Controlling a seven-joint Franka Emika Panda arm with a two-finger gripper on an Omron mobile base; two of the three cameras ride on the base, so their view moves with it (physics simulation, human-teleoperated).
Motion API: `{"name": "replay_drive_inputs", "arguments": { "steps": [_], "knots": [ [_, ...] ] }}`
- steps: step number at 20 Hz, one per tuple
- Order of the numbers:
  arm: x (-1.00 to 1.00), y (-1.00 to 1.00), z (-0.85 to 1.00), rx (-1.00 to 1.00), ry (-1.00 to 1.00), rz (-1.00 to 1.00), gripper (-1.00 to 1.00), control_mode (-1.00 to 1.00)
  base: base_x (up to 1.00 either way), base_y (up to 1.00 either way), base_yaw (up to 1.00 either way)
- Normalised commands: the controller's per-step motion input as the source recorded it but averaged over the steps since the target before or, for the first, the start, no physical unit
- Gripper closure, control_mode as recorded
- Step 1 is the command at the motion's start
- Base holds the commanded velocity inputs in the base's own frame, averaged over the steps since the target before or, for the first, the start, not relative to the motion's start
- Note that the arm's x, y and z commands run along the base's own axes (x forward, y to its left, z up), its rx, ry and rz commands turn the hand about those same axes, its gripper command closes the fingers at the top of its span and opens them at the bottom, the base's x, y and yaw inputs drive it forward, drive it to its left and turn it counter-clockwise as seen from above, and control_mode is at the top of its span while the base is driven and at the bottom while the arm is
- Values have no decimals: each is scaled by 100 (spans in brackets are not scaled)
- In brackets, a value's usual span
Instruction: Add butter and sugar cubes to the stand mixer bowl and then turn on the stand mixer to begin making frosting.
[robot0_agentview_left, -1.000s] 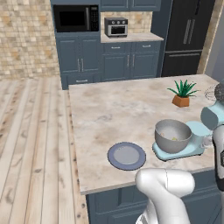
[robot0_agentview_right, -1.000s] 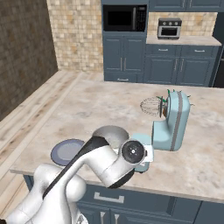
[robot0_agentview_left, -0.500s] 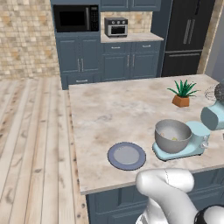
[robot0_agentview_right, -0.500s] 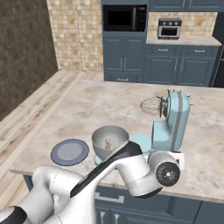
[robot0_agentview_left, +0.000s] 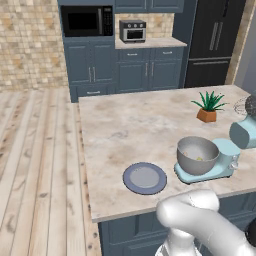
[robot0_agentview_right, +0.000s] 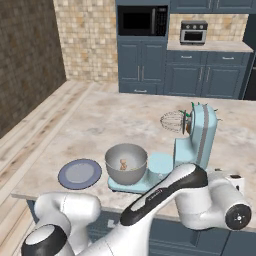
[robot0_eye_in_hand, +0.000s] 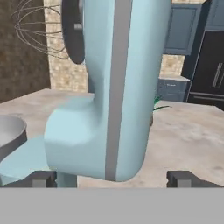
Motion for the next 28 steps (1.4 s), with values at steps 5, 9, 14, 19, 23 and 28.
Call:
{"name": "replay_drive_inputs", "arguments": {
  "steps": [5, 9, 14, 19, 23, 28],
  "knots": [
    [47, -46, 0, 9, -3, 35, -100, -100, 0, 0, 0],
    [60, -25, 0, 6, 0, 36, -100, -100, 0, 0, 0],
    [50, -12, 0, 4, 0, 34, -100, -100, 0, 0, 0],
    [3, 26, 6, -1, 0, 30, -100, -100, 0, 0, 0],
    [0, 76, 20, -12, 3, 28, -100, -100, 0, 0, 0],
    [-6, 99, 25, -21, 6, 22, -100, -100, 0, 0, 0]
  ]
}}
